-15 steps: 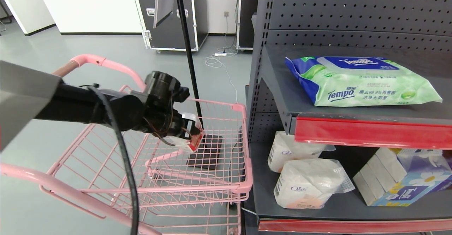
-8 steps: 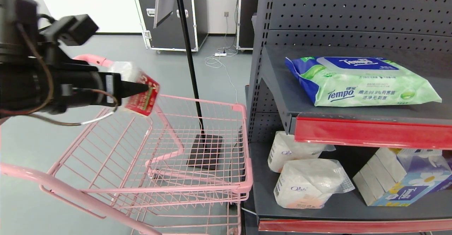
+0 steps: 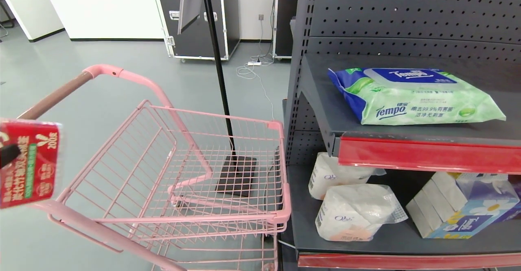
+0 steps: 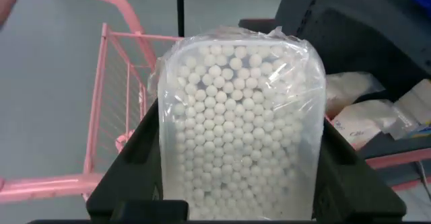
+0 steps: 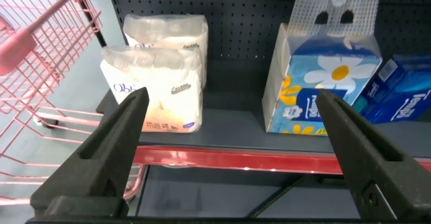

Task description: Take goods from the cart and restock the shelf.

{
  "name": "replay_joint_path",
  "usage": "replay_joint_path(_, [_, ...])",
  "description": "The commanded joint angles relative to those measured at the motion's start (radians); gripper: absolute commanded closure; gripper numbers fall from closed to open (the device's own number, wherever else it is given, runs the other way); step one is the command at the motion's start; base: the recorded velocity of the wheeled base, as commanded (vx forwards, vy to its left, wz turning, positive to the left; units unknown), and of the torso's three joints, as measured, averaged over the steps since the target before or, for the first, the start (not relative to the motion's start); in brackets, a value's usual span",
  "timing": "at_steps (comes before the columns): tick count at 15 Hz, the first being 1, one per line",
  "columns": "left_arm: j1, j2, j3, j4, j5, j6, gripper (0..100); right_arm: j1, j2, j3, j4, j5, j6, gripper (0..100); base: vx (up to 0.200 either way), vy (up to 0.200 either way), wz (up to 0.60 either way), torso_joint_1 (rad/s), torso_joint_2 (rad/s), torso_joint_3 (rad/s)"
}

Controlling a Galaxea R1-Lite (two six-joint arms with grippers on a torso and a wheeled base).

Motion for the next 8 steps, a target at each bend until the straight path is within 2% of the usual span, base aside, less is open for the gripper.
replay_joint_path(1, [0.003,-0.162,0.081,0.001,0.005,-0.008,100,0.000,0.001,0.000,-0.001,-0.001,0.001,0,0.000,0.000,0.00,0.071,-0.33,-0.227])
replay_joint_path(3, [0.001,-0.196,0.124,-0.002,-0.003,-0.003,100,0.000,0.000,0.000,-0.001,-0.001,0.001,0,0.000,0.000,0.00,0.117,-0.42,-0.308])
replay_joint_path(8, [-0.002,-0.188,0.127,-0.004,-0.016,-0.002,100,0.000,0.000,0.000,-0.002,0.001,0.002,0,0.000,0.000,0.00,0.159,-0.51,-0.354])
